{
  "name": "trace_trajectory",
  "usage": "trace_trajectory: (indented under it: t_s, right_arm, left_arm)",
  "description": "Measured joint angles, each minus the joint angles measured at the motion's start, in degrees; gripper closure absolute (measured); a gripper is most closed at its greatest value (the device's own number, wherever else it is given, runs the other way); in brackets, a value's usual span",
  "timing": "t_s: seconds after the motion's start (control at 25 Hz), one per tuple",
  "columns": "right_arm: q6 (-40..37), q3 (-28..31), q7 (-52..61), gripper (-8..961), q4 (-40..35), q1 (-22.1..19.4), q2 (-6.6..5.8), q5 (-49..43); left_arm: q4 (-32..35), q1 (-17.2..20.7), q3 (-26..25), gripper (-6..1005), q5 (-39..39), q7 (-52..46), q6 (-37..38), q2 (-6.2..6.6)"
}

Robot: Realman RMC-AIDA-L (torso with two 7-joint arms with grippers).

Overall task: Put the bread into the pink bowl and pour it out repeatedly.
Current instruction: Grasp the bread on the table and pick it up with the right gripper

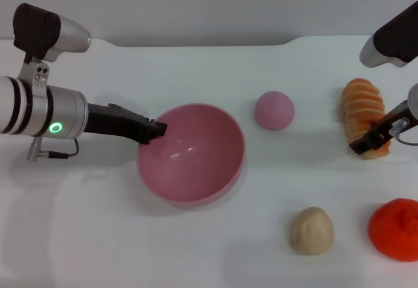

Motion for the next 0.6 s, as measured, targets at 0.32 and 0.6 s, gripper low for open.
trace_trajectory:
  t_s: [0.32,0.6]
  right_arm:
    - [0.4,-0.5,1.3,356,0.3,-0.2,-0.03,-2.1]
    - [2.0,-1.4,1.1,438,-0.7,-1.4,0.15,-2.2]
  left_arm:
    - [0.0,0.0,0.0,957,0.0,0.0,0.0,0.00]
    - [0.0,0.0,0.0,957,-0.1,0.1,-0.1,-0.06]
